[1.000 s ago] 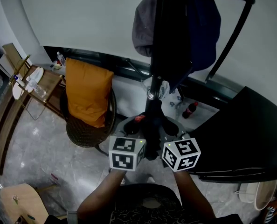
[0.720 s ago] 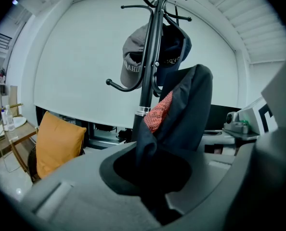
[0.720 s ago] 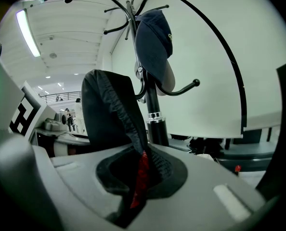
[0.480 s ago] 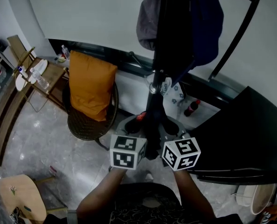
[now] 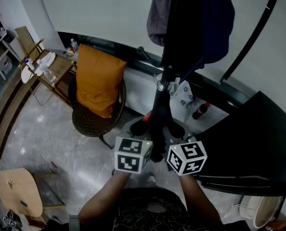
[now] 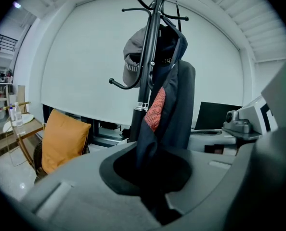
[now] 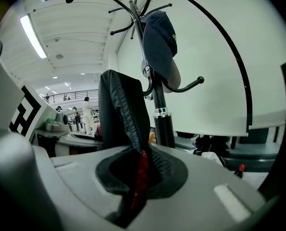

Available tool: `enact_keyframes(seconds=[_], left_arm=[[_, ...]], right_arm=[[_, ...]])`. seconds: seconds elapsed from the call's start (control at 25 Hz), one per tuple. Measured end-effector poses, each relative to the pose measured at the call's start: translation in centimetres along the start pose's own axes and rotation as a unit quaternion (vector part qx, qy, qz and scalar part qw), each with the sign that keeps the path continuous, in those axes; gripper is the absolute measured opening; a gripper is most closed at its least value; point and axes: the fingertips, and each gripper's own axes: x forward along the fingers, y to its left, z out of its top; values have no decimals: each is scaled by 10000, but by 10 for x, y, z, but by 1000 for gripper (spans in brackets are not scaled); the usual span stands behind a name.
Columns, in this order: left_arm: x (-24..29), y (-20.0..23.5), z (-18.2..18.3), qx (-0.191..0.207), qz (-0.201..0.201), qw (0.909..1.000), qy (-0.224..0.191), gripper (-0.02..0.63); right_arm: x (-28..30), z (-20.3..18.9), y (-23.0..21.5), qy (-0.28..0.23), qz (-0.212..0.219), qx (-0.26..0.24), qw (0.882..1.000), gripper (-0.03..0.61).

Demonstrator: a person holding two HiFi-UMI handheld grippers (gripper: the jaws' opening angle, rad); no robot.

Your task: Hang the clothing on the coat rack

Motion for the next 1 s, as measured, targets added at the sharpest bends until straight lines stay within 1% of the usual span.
enact_keyframes(seconds=[0.2,0.4,0.64,1.0], left_arm=[[-5,-4,-7,-64,172,9998,17,32],[-7,-6,-5,-16,372,9992,-168,32],[-11,-10,-7,-16,641,9976,-246,32],[-7,-14,-8,-102,879,9957,-280,32]], right_arm=[[-6,-3,4,37,180,-38,9998,32],[-7,-5,7,57,414,-55,9991,37],[-10,-7,12,19,746,-88,9972,37],[-11,-6,10,-104,1003,-141,9948,37]])
